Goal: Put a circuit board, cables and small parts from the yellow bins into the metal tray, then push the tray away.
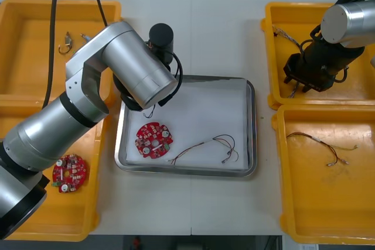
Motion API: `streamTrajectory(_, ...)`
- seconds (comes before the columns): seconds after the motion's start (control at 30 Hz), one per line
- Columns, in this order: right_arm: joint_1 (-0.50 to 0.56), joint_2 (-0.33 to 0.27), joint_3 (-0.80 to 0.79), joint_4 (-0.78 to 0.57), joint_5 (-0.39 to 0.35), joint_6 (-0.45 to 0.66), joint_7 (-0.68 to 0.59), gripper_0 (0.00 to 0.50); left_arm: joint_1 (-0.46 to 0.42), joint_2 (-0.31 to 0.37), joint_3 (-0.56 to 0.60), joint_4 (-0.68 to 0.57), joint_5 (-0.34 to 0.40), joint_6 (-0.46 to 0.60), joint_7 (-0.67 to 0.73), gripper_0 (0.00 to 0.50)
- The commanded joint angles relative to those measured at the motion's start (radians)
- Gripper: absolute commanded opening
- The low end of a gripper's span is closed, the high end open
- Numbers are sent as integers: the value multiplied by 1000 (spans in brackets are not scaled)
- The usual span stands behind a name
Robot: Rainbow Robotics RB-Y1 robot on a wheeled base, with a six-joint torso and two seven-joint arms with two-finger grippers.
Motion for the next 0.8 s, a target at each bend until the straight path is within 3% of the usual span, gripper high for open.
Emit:
streamTrajectory(0.03,17,9,10,-6,-10,-7,24,500,1,-27,-22,-6,1,-12,-30,0)
streamTrajectory(0.1,17,9,10,-6,-9,-7,26,437,1,-29,-22,1,16,-15,-37,0)
streamTrajectory(0.13,17,9,10,-6,-7,-6,27,359,-1,-30,-27,7,15,-20,-40,0)
streamTrajectory(0.2,17,9,10,-6,-4,-7,29,98,1,-32,-41,15,-4,-26,-44,0)
streamTrajectory(0.27,17,9,10,-6,-3,-7,30,29,1,-32,-51,20,-16,-26,-47,0)
streamTrajectory(0.33,17,9,9,-6,-1,-7,32,0,1,-30,-53,26,-16,-26,-49,0)
streamTrajectory(0.53,17,-1,10,-17,3,-7,49,0,3,-30,-54,49,-16,-28,-60,0)
streamTrajectory(0.8,15,-64,9,-114,2,37,93,0,6,-32,-73,67,-51,-55,-64,4)
